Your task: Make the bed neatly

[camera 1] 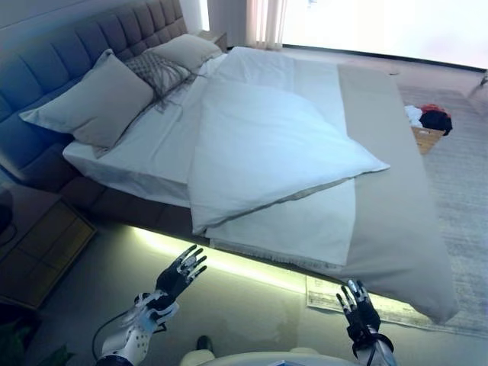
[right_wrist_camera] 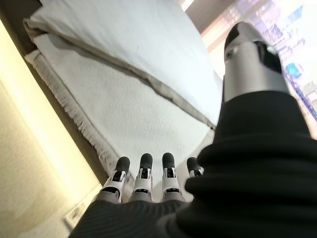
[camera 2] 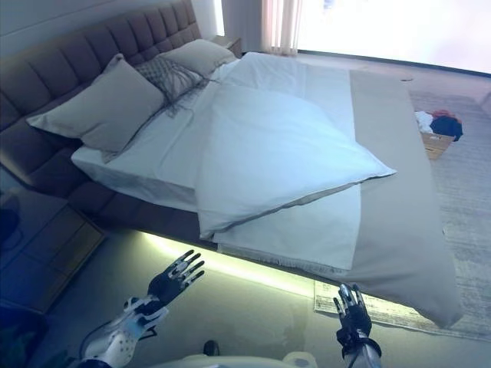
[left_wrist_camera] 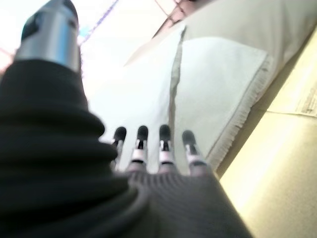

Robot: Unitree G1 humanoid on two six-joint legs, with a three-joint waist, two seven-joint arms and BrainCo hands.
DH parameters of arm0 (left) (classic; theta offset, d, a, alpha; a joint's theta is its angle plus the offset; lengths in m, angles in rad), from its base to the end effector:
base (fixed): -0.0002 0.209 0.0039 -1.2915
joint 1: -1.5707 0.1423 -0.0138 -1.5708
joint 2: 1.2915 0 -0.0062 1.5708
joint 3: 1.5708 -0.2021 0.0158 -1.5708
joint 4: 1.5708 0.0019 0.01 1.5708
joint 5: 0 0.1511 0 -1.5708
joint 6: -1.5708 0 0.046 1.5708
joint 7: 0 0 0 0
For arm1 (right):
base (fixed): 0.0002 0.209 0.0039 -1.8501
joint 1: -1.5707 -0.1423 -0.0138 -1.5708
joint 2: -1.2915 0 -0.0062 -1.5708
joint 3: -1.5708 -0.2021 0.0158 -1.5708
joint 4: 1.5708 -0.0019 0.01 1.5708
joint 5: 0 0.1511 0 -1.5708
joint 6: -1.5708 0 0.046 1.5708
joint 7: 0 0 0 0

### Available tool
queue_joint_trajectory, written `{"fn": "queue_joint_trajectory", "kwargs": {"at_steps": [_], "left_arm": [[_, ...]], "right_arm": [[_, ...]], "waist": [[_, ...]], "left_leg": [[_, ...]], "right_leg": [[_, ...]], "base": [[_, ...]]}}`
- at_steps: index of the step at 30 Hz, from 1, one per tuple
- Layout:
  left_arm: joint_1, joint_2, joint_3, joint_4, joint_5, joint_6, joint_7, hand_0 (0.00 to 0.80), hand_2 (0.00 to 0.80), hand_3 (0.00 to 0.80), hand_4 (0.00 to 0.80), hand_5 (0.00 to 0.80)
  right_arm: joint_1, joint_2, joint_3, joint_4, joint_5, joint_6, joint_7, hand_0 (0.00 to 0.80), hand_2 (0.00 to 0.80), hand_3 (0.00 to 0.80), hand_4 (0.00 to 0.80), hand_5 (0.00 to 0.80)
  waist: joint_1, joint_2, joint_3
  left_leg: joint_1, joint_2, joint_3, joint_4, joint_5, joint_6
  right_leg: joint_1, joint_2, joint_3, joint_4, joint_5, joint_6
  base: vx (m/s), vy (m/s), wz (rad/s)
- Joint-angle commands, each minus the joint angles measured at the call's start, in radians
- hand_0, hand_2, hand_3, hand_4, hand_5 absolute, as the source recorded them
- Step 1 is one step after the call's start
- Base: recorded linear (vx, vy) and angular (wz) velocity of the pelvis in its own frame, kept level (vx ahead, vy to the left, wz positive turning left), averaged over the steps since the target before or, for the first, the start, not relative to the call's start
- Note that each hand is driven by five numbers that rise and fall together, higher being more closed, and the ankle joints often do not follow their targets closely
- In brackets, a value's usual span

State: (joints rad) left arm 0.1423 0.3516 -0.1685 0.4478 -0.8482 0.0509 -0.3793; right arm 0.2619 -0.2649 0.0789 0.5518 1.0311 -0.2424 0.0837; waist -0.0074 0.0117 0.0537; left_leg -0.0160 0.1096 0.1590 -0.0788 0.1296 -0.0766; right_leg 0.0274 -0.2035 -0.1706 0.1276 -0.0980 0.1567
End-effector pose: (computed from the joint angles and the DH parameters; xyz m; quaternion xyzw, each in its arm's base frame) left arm 0.1435 0.2258 -0.0756 -0.2778 0.2647 -0.0899 0.9191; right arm 0.0949 -0.2344 -0.0962 0.3199 0.2190 -0.2109 0.8973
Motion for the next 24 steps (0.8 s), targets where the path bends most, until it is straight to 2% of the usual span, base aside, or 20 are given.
{"fn": "queue_joint_trajectory", "kwargs": {"at_steps": [1, 8, 15, 18, 22, 24], "left_arm": [[-0.046, -0.005, 0.037, -0.011, 0.005, -0.022, 0.076, 0.0, 0.0, 0.0, 0.0, 0.0], [-0.031, -0.023, 0.048, -0.059, 0.049, -0.023, 0.11, 0.0, 0.0, 0.0, 0.0, 0.0], [-0.015, -0.017, 0.058, -0.093, 0.012, -0.045, 0.085, 0.0, 0.0, 0.0, 0.0, 0.0], [-0.013, -0.02, 0.051, -0.076, 0.01, -0.059, 0.07, 0.0, 0.0, 0.0, 0.0, 0.0], [0.002, -0.028, 0.045, -0.071, -0.005, -0.077, 0.059, 0.0, 0.0, 0.0, 0.0, 0.0], [0.02, -0.031, 0.056, -0.076, -0.012, -0.075, 0.052, 0.0, 0.0, 0.0, 0.0, 0.0]], "right_arm": [[-0.072, -0.025, -0.013, -0.069, -0.041, -0.005, 0.023, 0.0, 0.0, 0.0, 0.0, 0.0], [-0.034, -0.019, -0.02, -0.078, -0.037, -0.003, 0.027, 0.0, 0.0, 0.0, 0.0, 0.0], [-0.049, -0.018, -0.018, -0.037, -0.031, -0.018, 0.036, 0.0, 0.0, 0.0, 0.0, 0.0], [-0.059, -0.022, -0.016, -0.024, -0.018, -0.001, 0.033, 0.0, 0.0, 0.0, 0.0, 0.0], [-0.047, -0.039, -0.01, -0.027, -0.042, 0.036, 0.037, 0.0, 0.0, 0.0, 0.0, 0.0], [-0.046, -0.047, -0.005, -0.03, -0.05, 0.048, 0.046, 0.0, 0.0, 0.0, 0.0, 0.0]], "waist": [[0.024, -0.033, -0.005], [0.028, -0.035, -0.02], [0.037, -0.031, -0.024], [0.033, -0.032, -0.025], [0.035, -0.033, -0.009], [0.041, -0.037, 0.001]], "left_leg": [[0.006, -0.023, -0.002, 0.107, -0.097, 0.0], [0.005, 0.012, -0.001, 0.079, -0.075, -0.021], [0.002, 0.032, 0.007, 0.087, -0.07, -0.037], [-0.013, 0.05, 0.017, 0.112, -0.069, -0.047], [-0.055, 0.069, -0.023, 0.178, -0.043, -0.061], [-0.07, 0.065, -0.048, 0.235, -0.034, -0.065]], "right_leg": [[0.024, 0.031, -0.026, -0.119, 0.147, -0.015], [0.041, 0.053, -0.053, -0.148, 0.141, -0.031], [0.049, 0.075, -0.066, -0.194, 0.162, -0.039], [0.044, 0.091, -0.059, -0.192, 0.159, -0.047], [0.043, 0.12, -0.036, -0.189, 0.152, -0.065], [0.051, 0.128, -0.023, -0.198, 0.157, -0.072]], "base": [[-0.049, -0.045, 0.08], [-0.051, -0.062, 0.09], [-0.023, -0.059, 0.12], [-0.019, -0.064, 0.06], [-0.009, -0.045, 0.02], [0.004, -0.044, 0.03]]}}
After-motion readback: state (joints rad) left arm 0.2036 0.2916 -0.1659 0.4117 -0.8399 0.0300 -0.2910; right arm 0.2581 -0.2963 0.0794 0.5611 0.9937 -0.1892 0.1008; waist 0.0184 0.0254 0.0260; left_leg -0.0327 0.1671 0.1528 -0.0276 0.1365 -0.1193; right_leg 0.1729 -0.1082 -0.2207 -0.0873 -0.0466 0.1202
